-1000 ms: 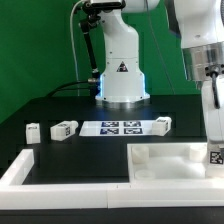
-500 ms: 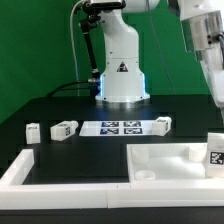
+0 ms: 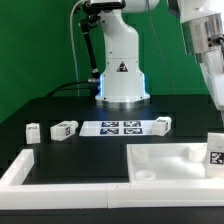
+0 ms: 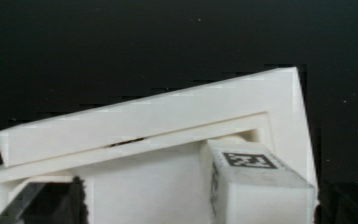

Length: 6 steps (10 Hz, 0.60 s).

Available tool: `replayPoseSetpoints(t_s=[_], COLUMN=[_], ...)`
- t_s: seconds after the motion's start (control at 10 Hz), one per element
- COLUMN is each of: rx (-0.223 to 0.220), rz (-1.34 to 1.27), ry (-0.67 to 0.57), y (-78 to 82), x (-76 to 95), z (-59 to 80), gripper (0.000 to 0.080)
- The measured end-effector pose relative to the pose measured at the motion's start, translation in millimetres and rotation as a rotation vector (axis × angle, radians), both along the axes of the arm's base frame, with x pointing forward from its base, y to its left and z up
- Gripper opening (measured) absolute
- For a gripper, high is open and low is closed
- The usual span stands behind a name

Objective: Assemble square table

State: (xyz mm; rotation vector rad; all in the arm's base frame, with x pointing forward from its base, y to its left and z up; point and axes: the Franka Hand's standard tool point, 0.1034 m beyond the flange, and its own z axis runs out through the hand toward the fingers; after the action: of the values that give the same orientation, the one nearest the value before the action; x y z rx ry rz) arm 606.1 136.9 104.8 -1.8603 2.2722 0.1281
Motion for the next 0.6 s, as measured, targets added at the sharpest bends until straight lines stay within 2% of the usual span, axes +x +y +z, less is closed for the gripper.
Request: replayPoseSetpoints(t_s=[0.1, 0.5, 0.6], rx=[-0.004, -0.035, -0.037], rz=[0.023, 0.215, 0.264], ry=[-0.009, -0.031, -0.028], y=[-0.6, -12.4, -11.9], x=[-1.6, -44.9, -45.8], z=[0.3, 1.8, 2.0], gripper=[0.0649, 0.0649, 0.0649])
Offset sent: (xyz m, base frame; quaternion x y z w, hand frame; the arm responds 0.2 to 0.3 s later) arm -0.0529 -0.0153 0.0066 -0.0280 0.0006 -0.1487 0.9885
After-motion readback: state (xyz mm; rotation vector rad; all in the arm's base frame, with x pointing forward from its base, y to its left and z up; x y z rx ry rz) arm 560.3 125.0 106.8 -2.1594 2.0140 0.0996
